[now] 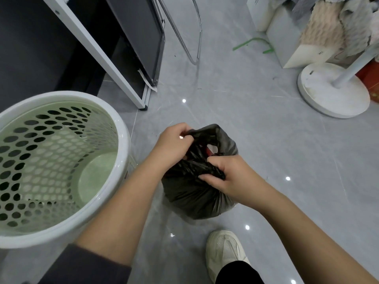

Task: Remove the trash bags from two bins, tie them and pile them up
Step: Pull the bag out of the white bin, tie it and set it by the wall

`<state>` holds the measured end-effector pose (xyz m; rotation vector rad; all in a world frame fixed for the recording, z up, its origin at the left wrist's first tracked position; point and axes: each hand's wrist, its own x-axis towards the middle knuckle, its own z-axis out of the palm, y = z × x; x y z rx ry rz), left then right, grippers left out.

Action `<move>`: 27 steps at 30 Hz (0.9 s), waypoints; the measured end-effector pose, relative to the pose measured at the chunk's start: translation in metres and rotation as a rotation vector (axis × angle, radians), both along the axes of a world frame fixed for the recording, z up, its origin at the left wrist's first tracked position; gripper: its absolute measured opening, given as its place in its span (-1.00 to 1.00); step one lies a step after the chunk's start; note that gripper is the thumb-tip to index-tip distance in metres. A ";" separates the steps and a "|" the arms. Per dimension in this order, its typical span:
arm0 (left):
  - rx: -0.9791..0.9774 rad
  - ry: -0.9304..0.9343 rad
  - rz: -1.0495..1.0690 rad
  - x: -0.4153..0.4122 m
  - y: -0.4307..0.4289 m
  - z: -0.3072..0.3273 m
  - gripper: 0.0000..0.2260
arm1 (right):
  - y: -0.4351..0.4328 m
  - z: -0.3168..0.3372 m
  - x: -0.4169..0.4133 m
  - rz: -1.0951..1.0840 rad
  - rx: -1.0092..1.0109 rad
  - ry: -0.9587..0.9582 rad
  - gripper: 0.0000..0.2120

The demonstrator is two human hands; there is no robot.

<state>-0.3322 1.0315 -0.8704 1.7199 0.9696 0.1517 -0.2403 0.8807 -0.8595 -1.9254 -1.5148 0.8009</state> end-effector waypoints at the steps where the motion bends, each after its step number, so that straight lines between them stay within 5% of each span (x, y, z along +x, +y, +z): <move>1: 0.004 -0.020 0.031 -0.005 0.000 -0.002 -0.77 | -0.001 0.000 0.002 -0.034 0.012 -0.006 -0.78; 7: -0.018 -0.045 0.043 -0.029 -0.009 -0.006 -0.65 | -0.002 0.000 0.007 -0.240 0.054 0.026 -0.78; 14: 0.674 0.117 -0.189 -0.048 -0.017 0.010 -0.81 | -0.002 0.006 0.019 -0.161 0.029 -0.009 -0.85; 22: 0.683 0.215 -0.519 -0.056 -0.013 0.012 -0.48 | -0.002 0.005 0.027 -0.115 0.034 -0.084 -0.93; 27: 0.844 0.483 -0.385 -0.051 -0.011 0.023 -0.83 | -0.001 0.005 0.028 -0.094 0.016 -0.174 -0.89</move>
